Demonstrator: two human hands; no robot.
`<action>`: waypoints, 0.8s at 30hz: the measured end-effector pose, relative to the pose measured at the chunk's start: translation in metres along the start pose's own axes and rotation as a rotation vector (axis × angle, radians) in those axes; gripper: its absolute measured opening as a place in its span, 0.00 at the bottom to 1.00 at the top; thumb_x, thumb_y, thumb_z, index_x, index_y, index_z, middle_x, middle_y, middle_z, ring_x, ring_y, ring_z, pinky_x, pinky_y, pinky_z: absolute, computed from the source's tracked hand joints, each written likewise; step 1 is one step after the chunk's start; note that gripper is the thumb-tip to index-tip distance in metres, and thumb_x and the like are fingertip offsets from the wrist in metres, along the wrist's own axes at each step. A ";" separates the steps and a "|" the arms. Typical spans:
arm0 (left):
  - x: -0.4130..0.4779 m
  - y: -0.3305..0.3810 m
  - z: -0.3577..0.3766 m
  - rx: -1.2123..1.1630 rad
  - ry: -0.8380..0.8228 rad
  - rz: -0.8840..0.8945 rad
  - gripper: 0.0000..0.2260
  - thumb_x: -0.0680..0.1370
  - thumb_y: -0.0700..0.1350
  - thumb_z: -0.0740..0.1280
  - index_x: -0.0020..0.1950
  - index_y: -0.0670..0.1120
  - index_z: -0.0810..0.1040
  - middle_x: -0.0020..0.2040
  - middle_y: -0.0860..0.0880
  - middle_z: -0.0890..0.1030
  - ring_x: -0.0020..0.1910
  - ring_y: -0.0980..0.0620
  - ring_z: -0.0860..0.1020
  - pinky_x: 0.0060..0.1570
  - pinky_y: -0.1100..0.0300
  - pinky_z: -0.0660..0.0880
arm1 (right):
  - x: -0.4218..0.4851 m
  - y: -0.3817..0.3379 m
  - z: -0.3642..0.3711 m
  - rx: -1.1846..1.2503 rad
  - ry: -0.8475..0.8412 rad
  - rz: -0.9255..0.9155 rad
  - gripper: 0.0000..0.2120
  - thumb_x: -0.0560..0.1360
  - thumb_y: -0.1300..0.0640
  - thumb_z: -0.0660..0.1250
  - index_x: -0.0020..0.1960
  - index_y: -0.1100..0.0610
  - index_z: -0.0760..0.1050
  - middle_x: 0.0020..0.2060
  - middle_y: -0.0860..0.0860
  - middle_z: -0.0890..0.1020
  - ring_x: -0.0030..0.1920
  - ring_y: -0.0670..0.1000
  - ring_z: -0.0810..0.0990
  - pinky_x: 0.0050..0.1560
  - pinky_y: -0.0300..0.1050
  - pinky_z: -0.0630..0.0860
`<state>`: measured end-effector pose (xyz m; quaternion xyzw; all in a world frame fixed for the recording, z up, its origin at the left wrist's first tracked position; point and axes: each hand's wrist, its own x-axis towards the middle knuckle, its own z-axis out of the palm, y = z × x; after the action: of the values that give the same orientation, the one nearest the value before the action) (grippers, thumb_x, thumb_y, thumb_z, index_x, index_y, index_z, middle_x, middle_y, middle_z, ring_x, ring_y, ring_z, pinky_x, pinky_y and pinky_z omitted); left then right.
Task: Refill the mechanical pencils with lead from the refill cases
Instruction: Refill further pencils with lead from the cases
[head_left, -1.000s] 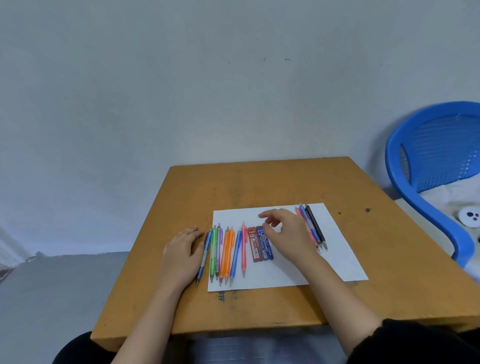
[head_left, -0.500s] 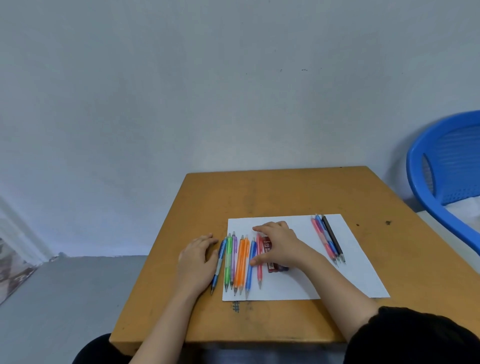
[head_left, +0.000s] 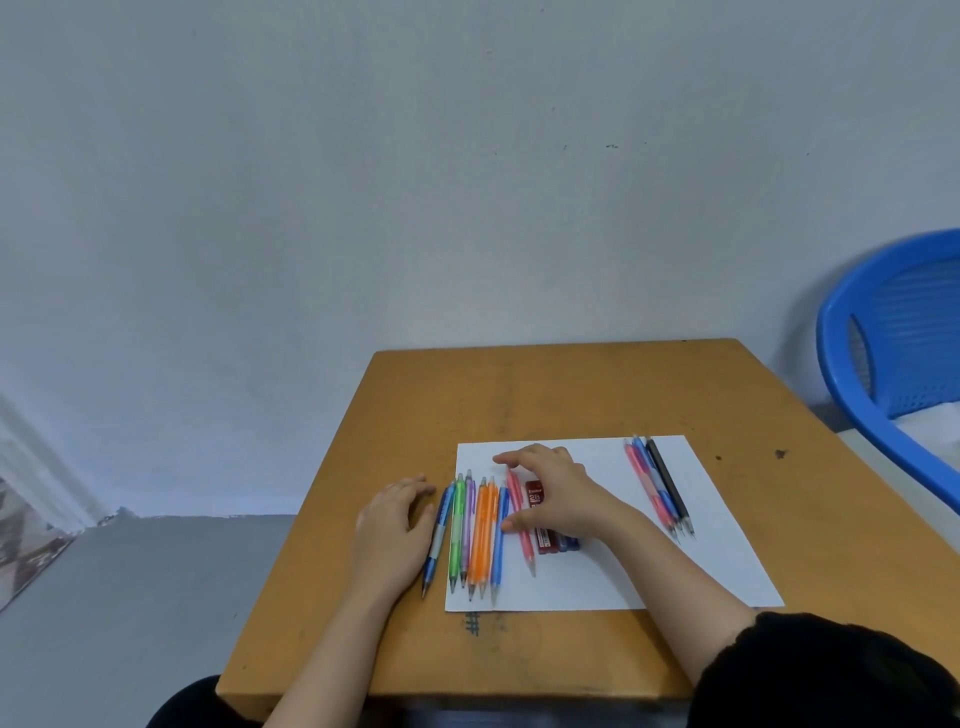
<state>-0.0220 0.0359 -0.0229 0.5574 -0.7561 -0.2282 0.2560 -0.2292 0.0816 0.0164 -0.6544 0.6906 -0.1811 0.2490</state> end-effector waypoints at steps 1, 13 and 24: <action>0.000 0.000 0.000 0.001 -0.002 -0.001 0.14 0.80 0.49 0.63 0.66 0.54 0.75 0.69 0.56 0.72 0.70 0.55 0.66 0.71 0.49 0.62 | 0.000 0.000 0.000 0.006 0.010 -0.008 0.35 0.70 0.46 0.73 0.72 0.41 0.61 0.71 0.45 0.64 0.70 0.49 0.60 0.70 0.57 0.63; 0.000 0.001 0.000 0.010 -0.008 -0.005 0.14 0.80 0.50 0.63 0.66 0.54 0.75 0.69 0.56 0.72 0.70 0.55 0.66 0.71 0.49 0.63 | 0.001 -0.003 -0.005 -0.046 -0.076 -0.042 0.31 0.74 0.49 0.70 0.73 0.41 0.60 0.70 0.47 0.65 0.69 0.50 0.60 0.68 0.53 0.63; 0.000 -0.001 0.001 0.030 -0.007 0.017 0.16 0.80 0.51 0.62 0.67 0.53 0.74 0.70 0.55 0.71 0.71 0.55 0.65 0.72 0.49 0.61 | 0.006 -0.006 0.004 -0.104 0.182 0.185 0.22 0.76 0.51 0.65 0.70 0.52 0.70 0.63 0.51 0.76 0.61 0.51 0.73 0.65 0.49 0.70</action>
<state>-0.0218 0.0357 -0.0245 0.5539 -0.7651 -0.2163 0.2471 -0.2222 0.0758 0.0159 -0.5808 0.7761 -0.1802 0.1667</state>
